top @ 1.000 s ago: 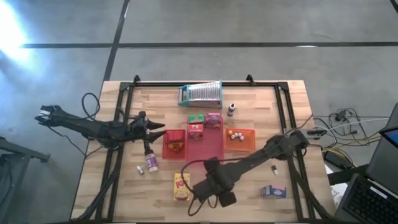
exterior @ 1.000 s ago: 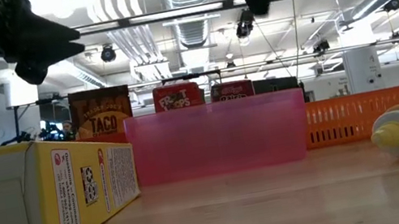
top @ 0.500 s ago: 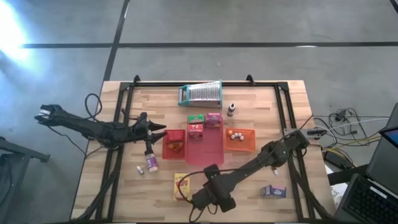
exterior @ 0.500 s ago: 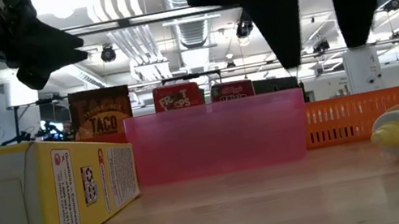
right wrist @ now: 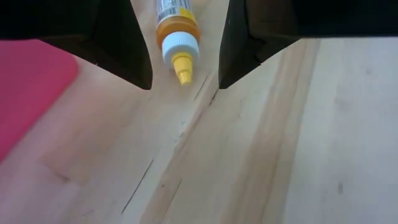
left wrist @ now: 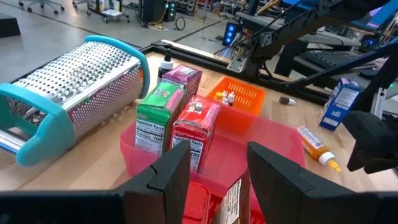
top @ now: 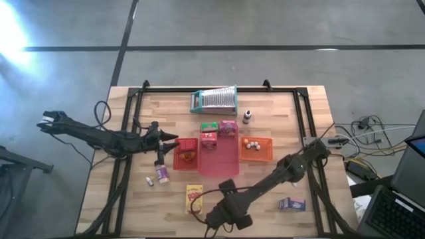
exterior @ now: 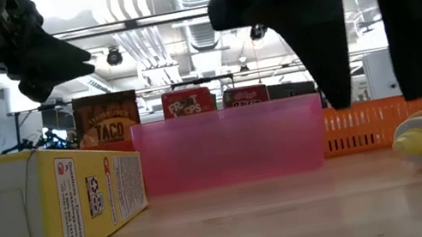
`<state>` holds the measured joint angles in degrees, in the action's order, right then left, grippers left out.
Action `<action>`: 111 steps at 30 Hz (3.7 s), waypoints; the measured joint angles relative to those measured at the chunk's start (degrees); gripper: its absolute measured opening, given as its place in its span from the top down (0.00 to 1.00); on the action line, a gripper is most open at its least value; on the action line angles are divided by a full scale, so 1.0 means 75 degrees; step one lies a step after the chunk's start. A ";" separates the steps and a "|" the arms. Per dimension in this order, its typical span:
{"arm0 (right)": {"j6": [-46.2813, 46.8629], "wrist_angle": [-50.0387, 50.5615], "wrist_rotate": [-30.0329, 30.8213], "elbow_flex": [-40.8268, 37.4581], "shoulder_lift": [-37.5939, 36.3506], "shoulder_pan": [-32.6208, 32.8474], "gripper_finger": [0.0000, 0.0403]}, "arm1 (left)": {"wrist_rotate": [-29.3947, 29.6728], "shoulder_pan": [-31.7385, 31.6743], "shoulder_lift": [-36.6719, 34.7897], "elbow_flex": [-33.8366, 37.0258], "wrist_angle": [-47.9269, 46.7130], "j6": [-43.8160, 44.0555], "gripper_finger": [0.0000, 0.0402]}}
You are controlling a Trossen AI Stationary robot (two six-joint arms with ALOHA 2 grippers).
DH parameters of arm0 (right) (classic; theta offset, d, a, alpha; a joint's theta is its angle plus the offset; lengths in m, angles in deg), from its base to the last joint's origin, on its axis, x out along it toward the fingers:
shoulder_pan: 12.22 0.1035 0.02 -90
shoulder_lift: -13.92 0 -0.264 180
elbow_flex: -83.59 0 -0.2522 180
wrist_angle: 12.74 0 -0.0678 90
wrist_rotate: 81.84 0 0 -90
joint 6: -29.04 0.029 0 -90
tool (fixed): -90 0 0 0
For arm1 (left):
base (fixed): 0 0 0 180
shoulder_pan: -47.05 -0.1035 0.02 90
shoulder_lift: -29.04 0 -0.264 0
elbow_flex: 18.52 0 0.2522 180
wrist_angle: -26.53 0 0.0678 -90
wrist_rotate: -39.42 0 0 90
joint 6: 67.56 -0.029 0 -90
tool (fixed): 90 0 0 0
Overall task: Pick & Place Kitchen Items
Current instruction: Put the large yellow food coloring bottle into the orange bin
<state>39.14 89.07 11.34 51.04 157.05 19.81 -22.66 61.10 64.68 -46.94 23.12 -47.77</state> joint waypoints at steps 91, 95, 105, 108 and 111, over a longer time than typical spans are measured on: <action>-0.0520 -1.0990 0.3311 -1.3123 -1.2167 -0.1505 0.90 | 0.0000 -0.0001 0.0355 0.0000 -0.0006 0.0425 0.59; -0.0519 -1.1907 0.3305 -1.3971 -1.2565 -0.1660 0.89 | 0.0000 -0.0001 0.0355 0.0000 -0.0006 0.0425 0.59; -0.0515 -1.2734 0.2963 -1.4899 -1.2456 -0.2217 0.90 | 0.0015 -0.0006 0.0355 0.0000 0.0034 0.0405 0.59; -0.0512 -1.3155 0.2751 -1.5010 -1.2366 -0.2328 0.89 | 0.0023 -0.0006 0.0355 0.0000 0.0038 0.0379 0.59; -0.0494 -1.3390 0.2688 -1.5121 -1.2276 -0.2378 0.89 | 0.0026 -0.0006 0.0355 0.0000 0.0047 0.0382 0.59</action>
<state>35.44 -11.35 31.50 -62.37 64.98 1.97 -22.46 61.05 67.35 -46.94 23.47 -44.91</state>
